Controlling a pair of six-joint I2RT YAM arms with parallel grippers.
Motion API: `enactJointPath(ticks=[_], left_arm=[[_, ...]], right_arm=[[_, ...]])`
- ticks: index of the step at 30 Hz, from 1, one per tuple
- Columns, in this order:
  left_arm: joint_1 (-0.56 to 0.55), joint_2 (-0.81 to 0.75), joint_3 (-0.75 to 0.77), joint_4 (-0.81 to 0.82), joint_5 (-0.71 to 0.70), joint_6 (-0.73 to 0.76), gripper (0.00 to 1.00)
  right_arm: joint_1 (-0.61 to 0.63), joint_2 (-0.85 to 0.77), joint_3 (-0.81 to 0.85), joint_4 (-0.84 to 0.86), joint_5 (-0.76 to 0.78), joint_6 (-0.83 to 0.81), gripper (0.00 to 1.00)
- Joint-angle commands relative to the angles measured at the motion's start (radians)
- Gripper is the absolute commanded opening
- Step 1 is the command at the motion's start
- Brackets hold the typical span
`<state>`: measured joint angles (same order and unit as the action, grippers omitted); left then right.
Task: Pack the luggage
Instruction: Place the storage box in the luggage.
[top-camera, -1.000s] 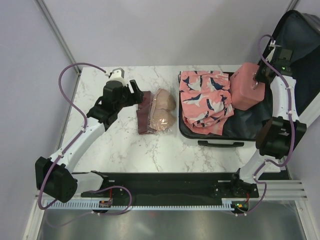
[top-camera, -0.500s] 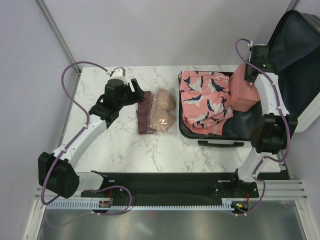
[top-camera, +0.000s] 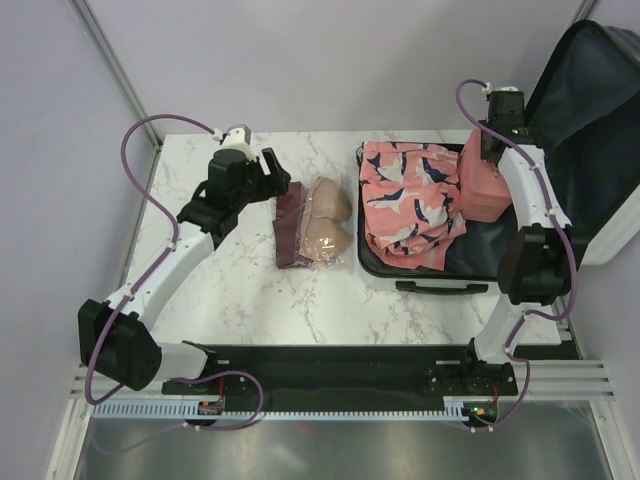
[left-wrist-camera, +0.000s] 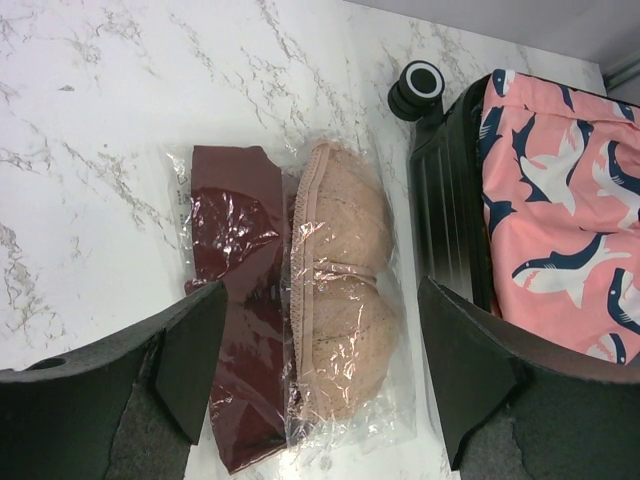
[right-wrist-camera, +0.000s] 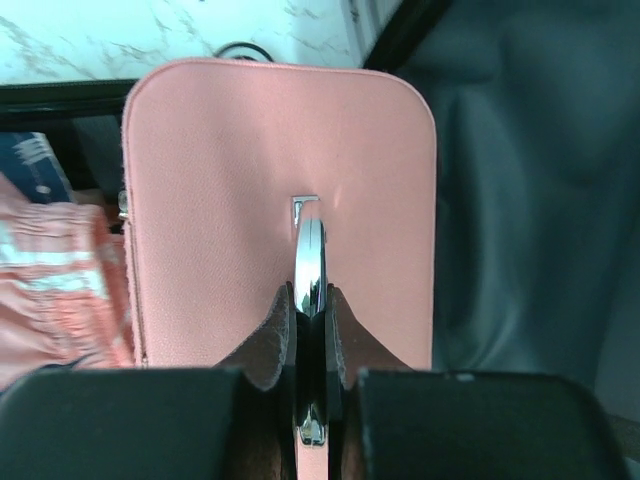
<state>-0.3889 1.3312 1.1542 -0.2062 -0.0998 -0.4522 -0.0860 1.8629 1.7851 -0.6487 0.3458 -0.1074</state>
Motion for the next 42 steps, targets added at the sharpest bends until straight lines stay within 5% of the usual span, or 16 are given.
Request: enactJointPath(ticks=[1,28,42], left_arm=[[0.005,0.008,0.044,0.027,0.006,0.012,0.84],[0.004,-0.03,0.041,-0.001,-0.029,0.007,0.83],[0.004,-0.041,0.032,0.01,-0.005,0.047,0.84]], right_arm=[[0.011,0.159,-0.03,0.162,-0.03,0.0,0.01],[0.031,0.157,-0.213,0.172,-0.034,-0.002,0.02],[0.022,-0.017,-0.053,0.072,0.068,-0.067,0.02]])
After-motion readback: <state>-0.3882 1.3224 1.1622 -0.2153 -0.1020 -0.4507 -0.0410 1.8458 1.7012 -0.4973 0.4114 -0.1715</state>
